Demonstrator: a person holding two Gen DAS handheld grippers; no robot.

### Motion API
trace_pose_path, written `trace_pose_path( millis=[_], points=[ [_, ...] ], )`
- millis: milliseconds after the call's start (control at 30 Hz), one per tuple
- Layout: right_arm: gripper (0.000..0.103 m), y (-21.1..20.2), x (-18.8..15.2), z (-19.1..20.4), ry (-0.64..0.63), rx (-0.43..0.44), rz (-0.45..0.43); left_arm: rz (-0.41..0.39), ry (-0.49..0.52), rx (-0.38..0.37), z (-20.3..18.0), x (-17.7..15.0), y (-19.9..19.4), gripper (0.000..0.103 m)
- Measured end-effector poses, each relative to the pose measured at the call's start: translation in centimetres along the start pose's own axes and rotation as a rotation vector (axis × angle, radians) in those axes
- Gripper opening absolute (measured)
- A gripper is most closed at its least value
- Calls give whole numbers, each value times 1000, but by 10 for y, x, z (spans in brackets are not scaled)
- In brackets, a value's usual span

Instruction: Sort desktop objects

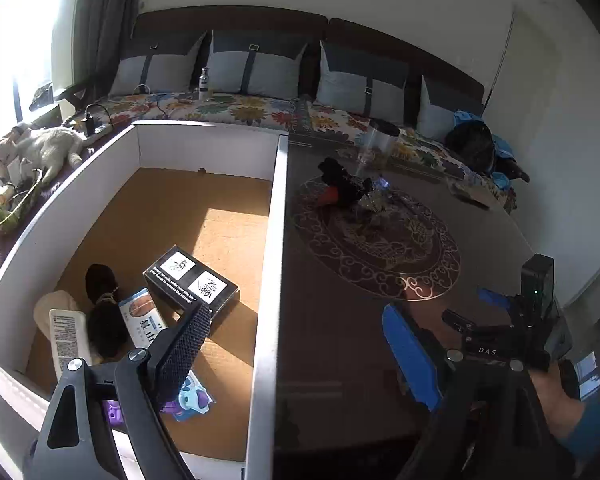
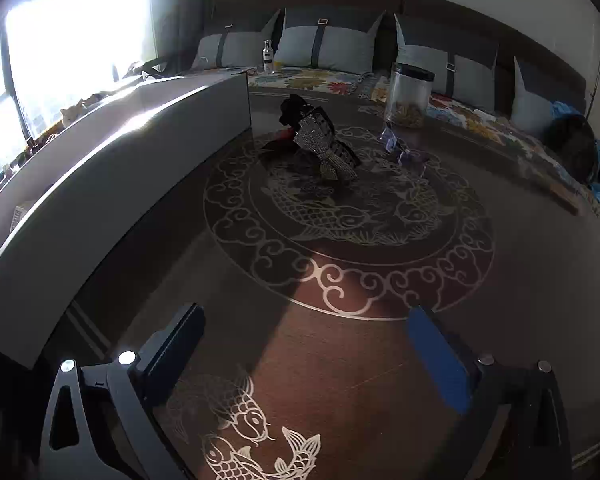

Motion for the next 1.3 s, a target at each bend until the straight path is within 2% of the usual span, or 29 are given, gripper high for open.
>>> trace_pose_path(
  millis=[67,133,200,300,400,533,633,933,1300],
  points=[
    [101,4,-18,-42,67,-50,24,42,46,-67,-39,-6,18,98],
    [101,5,-30,-69,119,-78,16,87,99,-93,-73,-16,46,99],
    [101,3,-39,-85,150,-99,5,131,156,-62,-98,-28,79,99],
    [101,3,-38,-93,163,-101,1,184,198,16,-115,-38,130,99],
    [101,8,-34,-91,143,-116,10,220,184,70,-119,-38,167,99],
    [101,17,-37,-89,119,-116,39,231,168,111,-122,-26,194,99],
    [101,21,-37,-88,97,-123,48,243,190,144,-125,-19,211,100],
    [101,30,-36,-98,157,-97,75,209,187,125,-123,2,229,103],
    [103,31,-36,-99,167,-89,75,187,191,110,-123,3,230,103]
  ],
)
Point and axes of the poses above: each gripper's, at about its wrist camera, not at the fingertips, and y roughly the way its jaws point, z to its left, x to its top, the point moved 2 cm from there along y, roughly the way its jaws point, and after that the axes turned 6 degrees about z, right-handed, at the moved point
